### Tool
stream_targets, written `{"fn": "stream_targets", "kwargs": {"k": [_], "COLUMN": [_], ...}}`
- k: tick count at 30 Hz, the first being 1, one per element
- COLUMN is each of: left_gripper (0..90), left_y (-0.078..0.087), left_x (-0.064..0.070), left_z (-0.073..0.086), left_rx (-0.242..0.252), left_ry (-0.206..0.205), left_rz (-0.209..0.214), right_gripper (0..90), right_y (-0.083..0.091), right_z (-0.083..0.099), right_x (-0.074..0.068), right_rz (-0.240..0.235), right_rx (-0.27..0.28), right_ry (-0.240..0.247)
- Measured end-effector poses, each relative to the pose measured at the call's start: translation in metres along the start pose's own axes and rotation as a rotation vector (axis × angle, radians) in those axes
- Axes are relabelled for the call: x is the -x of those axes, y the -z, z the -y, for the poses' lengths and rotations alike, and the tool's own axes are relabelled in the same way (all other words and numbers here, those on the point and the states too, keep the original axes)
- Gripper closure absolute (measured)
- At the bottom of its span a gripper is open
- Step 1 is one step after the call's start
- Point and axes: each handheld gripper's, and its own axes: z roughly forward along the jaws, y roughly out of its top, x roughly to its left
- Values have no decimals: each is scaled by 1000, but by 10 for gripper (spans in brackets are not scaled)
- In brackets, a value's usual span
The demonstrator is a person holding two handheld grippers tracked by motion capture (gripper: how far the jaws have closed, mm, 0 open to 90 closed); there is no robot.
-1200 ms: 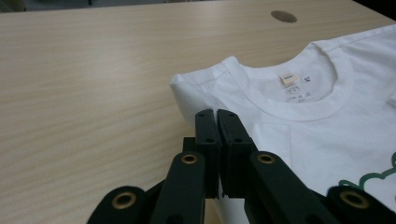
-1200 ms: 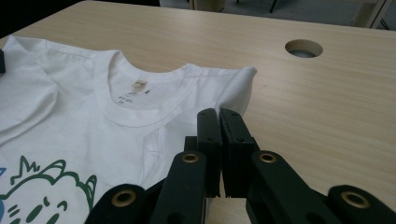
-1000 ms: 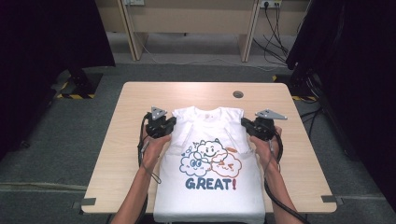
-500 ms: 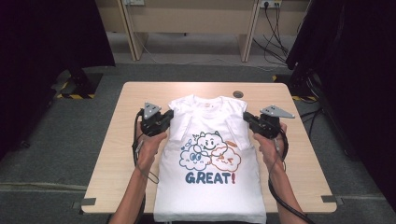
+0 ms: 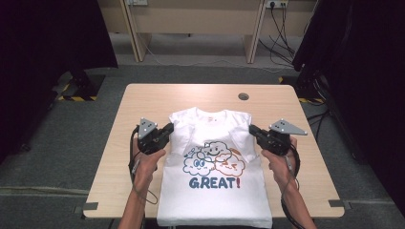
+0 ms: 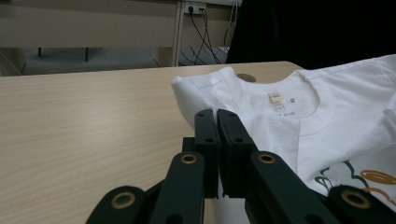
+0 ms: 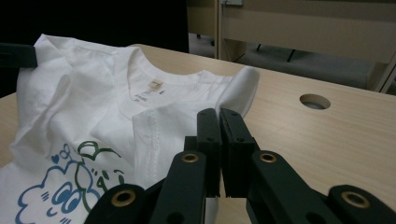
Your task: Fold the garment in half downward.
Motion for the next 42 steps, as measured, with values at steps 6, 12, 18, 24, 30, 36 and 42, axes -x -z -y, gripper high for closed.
{"fn": "stream_targets", "kwargs": {"k": [6, 12, 18, 24, 30, 36, 42], "left_gripper": [861, 857, 851, 848, 836, 809, 659], "left_y": [14, 34, 45, 56, 69, 73, 69], "left_x": [7, 20, 31, 32, 34, 30, 30], "left_z": [16, 30, 52, 71, 84, 91, 87], "left_rx": [2, 11, -12, -32, -53, -69, -73], "left_ry": [-1, -23, -35, -9, -23, 8, 45], "left_rz": [19, 45, 47, 60, 51, 70, 73], "right_gripper": [876, 875, 875, 874, 872, 853, 752], "right_y": [9, 21, 31, 35, 39, 40, 41], "right_z": [13, 27, 44, 62, 76, 84, 84], "right_x": [-8, -16, -28, -34, -37, -35, -31], "right_rz": [-21, -33, -39, -41, -47, -44, -37], "right_rx": [-6, -13, -30, -66, -90, -109, -104], "right_ry": [14, 23, 44, 58, 53, 44, 3]}}
